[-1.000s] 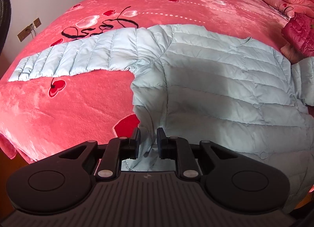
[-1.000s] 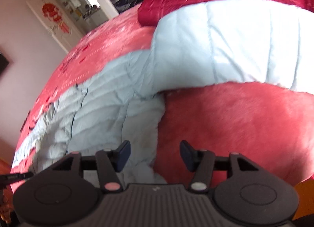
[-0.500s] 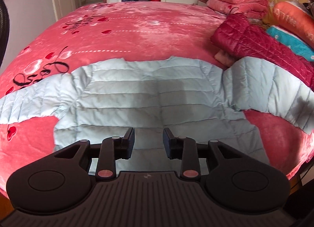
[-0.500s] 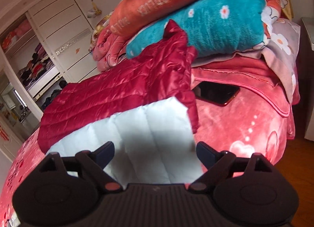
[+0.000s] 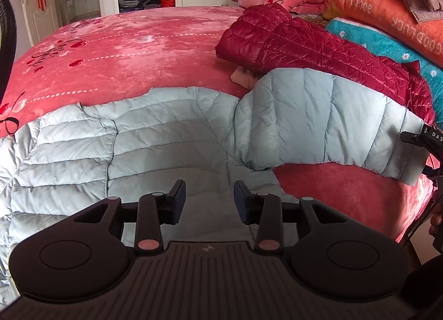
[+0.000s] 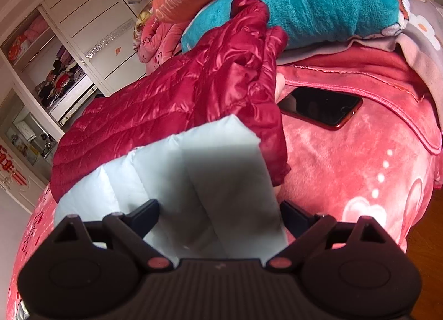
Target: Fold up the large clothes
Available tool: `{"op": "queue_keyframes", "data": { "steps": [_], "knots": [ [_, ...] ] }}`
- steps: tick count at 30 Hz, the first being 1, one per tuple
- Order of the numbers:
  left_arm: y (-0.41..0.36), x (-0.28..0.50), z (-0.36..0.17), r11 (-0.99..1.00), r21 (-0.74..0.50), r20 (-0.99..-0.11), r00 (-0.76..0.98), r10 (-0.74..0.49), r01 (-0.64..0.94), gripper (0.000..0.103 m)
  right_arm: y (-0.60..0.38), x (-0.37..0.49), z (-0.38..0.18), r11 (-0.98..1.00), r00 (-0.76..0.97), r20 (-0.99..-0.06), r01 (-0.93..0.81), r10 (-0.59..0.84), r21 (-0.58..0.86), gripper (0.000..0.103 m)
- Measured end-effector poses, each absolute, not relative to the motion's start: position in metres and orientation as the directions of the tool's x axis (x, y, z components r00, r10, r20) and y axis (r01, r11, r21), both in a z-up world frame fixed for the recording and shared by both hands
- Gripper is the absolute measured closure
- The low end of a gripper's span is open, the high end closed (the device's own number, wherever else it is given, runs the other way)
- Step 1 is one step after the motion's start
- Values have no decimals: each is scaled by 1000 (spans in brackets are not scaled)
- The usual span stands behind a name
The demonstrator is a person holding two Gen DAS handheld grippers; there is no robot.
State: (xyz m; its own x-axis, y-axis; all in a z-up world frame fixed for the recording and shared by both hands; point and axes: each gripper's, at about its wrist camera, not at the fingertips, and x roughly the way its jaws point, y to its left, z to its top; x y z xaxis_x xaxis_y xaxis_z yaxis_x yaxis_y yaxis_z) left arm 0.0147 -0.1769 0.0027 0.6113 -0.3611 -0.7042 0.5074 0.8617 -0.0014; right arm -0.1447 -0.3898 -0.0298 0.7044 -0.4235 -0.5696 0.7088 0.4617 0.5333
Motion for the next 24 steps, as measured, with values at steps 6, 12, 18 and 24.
{"op": "queue_keyframes", "data": {
  "steps": [6,12,18,24],
  "knots": [
    [-181,24,-5,883,3,-700,632,-333,469,44,-382,-132,-29,532,724,-590,677,-357,509,68],
    [-160,37,-3,926,20,-681,683,-263,376,36,-367,-121,-18,613,741,-579,641,-339,462,90],
    [-134,57,1,957,55,-654,735,-180,283,24,-360,-114,-8,628,789,-547,582,-281,517,93],
    [-108,75,5,978,68,-623,774,-113,198,23,-349,-95,13,656,827,-520,517,-216,550,95]
  ]
}}
